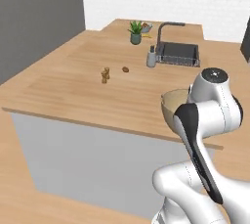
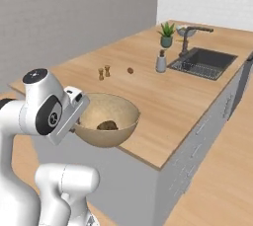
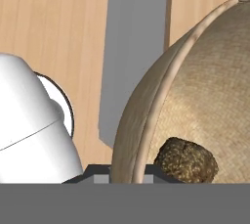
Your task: Open the cabinet, pick up the bread from the cabinet and place it in the basket. Then move the basket to the dining counter.
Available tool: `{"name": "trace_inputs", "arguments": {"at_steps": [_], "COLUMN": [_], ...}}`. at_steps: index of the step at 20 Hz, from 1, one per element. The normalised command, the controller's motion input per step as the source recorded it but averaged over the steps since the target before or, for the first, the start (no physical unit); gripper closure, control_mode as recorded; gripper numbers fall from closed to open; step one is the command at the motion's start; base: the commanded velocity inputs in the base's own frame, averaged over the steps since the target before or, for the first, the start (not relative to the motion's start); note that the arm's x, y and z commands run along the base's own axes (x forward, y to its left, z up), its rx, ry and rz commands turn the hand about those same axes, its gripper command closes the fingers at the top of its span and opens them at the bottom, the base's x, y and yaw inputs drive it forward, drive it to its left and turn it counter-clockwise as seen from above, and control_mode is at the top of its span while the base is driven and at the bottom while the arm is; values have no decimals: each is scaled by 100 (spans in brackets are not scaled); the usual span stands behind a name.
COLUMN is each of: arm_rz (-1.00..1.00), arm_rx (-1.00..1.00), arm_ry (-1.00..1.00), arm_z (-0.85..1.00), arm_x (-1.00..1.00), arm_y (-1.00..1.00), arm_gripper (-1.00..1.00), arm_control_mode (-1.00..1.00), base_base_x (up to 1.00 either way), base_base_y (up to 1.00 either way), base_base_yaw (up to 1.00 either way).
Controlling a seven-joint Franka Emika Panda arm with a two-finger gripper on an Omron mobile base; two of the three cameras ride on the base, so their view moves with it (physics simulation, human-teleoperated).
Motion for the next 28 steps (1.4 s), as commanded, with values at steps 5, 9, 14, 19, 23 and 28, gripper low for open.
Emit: {"name": "trace_inputs", "arguments": {"at_steps": [5,9,14,19,23,28], "arm_rz": [0,0,0,0,0,0], "arm_rx": [0,0,0,0,0,0], "arm_ry": [0,0,0,0,0,0], "arm_z": [0,0,0,0,0,0], "arm_x": [0,0,0,0,0,0], "arm_y": [0,0,0,0,0,0], "arm_gripper": [100,100,100,100,100,100], "arm_control_mode": [100,100,100,100,100,100], "base_base_x": [69,93,96,100,83,58], "base_base_y": [100,100,100,100,100,100], "base_base_yaw": [-5,-17,-26,-36,-40,-45]}}
